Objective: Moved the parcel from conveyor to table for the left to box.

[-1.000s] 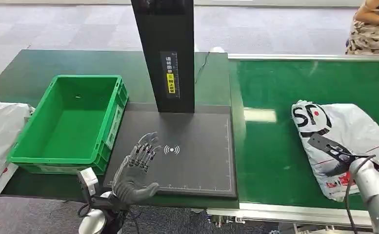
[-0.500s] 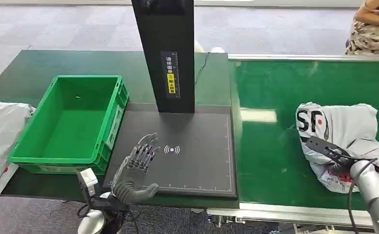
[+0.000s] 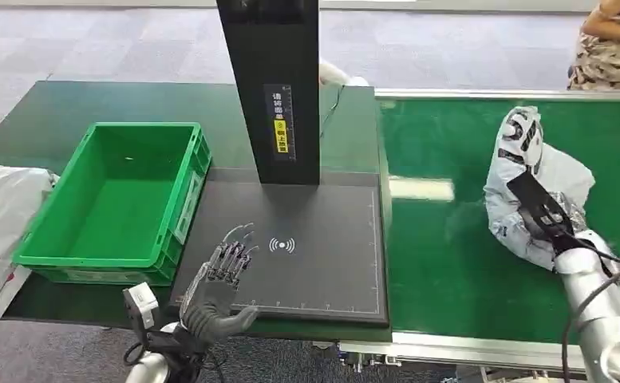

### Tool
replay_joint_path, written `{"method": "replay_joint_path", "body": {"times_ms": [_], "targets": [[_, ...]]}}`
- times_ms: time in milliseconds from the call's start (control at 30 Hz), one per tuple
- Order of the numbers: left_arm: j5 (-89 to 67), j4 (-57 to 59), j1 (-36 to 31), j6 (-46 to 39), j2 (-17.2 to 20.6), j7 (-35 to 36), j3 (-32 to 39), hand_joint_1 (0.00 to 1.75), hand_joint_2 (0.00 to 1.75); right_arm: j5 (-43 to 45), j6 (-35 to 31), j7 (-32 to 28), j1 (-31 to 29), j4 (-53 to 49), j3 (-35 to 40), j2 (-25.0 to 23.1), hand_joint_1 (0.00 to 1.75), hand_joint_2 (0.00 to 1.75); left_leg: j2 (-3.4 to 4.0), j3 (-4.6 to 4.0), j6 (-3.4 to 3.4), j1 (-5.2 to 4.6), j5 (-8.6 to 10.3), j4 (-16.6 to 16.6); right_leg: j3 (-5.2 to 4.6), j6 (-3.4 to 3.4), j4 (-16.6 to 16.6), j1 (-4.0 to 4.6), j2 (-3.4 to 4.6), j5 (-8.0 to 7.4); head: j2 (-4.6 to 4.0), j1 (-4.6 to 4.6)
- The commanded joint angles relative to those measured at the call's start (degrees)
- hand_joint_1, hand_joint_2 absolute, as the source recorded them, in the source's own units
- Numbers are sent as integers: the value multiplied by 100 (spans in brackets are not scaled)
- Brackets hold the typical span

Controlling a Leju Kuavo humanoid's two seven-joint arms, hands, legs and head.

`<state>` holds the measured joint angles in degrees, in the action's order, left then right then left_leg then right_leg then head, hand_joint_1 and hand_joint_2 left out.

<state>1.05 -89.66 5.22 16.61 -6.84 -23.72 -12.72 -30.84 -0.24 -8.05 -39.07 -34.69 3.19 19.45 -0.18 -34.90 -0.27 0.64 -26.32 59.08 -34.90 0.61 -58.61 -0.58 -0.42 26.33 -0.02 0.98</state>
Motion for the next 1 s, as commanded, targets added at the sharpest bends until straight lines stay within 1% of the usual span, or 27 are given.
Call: {"method": "replay_joint_path", "body": {"times_ms": [33, 67, 100, 133, 200, 300, 367, 400, 467, 500, 567, 667, 767, 833, 867, 933, 1000], "targets": [[-215, 153, -145, -347, -55, -239, 204, 0, 175, -250, -188, -471, 763, -2127, 150, -531, 175, 175, 26, 33, 0, -1, -6, -19, 23, 0, 19, -1, 29, -3, 0, 0], [-568, 117, -173, -704, -72, -382, 221, 0, 175, -332, -120, -540, 892, -2446, 322, -534, 175, 175, 23, 15, -1, -1, -5, -7, 7, 1, 7, 0, 24, -2, 0, 0], [-558, 69, -202, -761, -106, -413, 264, 0, 175, -421, -43, -664, 996, -2756, 531, -562, 175, 175, 19, 10, -1, 1, -4, -7, 5, 1, 7, 1, 21, -3, 0, 0], [-592, 25, -209, -852, -119, -462, 291, 0, 175, -455, 8, -708, 1076, -2972, 663, -599, 175, 175, 25, 22, -1, -1, -5, -15, 15, 1, 13, 0, 27, -3, 0, 0], [-766, -69, -184, -1113, -110, -609, 289, 0, 175, -576, 110, -819, 1212, -3427, 1068, -639, 175, 175, 24, 11, -2, 0, -5, -6, 3, 2, 5, 1, 24, -2, 0, 0], [-918, -172, -138, -1342, -114, -778, 268, 0, 175, -711, 236, -928, 1240, -3779, 1583, -630, 175, 175, 34, 25, -2, 0, -7, -14, 12, 3, 11, 1, 35, -2, 0, 0], [-914, -194, -161, -1400, -128, -823, 242, 0, 175, -983, 546, -1244, 1077, -3950, 2320, -468, 175, 175, 28, 12, -1, -1, -6, -6, 1, 2, 2, 0, 29, 0, 0, -2], [-922, -152, -212, -1406, -129, -827, 220, 0, 175, -1164, 702, -1383, 911, -3947, 2734, -375, 175, 175, 38, 18, -1, -2, -7, -10, 4, 2, 4, -1, 38, -2, 0, -2], [-1027, -100, -265, -1585, -150, -842, 232, 0, 175, -1215, 837, -1497, 645, -3833, 3204, -347, 175, 175, 33, 7, 0, -3, -4, -4, -4, 1, -2, -2, 32, -2, 0, -2], [-1035, -117, -248, -1658, -152, -833, 235, 0, 175, -1191, 989, -1542, 434, -3725, 3598, -341, 175, 175, 43, 19, 0, -4, -6, -9, 4, 1, 4, -3, 42, -4, 0, -2], [-1028, -158, -221, -1672, -137, -831, 238, 0, 175, -1104, 1121, -1523, 223, -3664, 4050, -365, 175, 175, 54, 21, 0, -4, -6, -9, 3, 1, 3, -2, 51, -5, 0, -2], [-1010, -250, -157, -1693, -132, -800, 269, 0, 175, -853, 1522, -1522, -49, -3664, 4735, -440, 175, 175, 41, 11, -1, -3, -3, -5, -2, 2, 0, -2, 36, -3, 0, 0], [-963, -287, -105, -1674, -121, -773, 276, 0, 175, -660, 1711, -1556, -87, -3723, 5010, -538, 175, 175, 47, 25, 1, -3, -4, -13, 11, 2, 9, -1, 42, -3, 0, 0], [-903, -276, -92, -1681, -96, -755, 264, 0, 175, -308, 2090, -1584, -231, -3705, 5293, -567, 175, 175, 37, 18, 0, -3, -3, -10, 7, 2, 3, -2, 32, 0, 0, -2], [-896, -274, -91, -1681, -89, -754, 258, 0, 175, -240, 2145, -1580, -272, -3702, 5346, -576, 175, 175, 40, 29, 0, -2, -4, -16, 17, 2, 11, 0, 36, 0, 0, 0], [-825, -279, -90, -1693, -60, -743, 247, 0, 175, 231, 2537, -1581, -480, -3702, 5583, -582, 175, 175, 35, 14, 0, -4, -2, -8, 3, 2, 1, -3, 32, -1, 0, -2], [-779, -297, -81, -1706, -26, -736, 239, 0, 175, 550, 2730, -1580, -579, -3758, 5729, -571, 175, 175, 41, 15, 0, -4, -4, -7, 3, 2, 0, -3, 37, -1, 0, -2]]}}
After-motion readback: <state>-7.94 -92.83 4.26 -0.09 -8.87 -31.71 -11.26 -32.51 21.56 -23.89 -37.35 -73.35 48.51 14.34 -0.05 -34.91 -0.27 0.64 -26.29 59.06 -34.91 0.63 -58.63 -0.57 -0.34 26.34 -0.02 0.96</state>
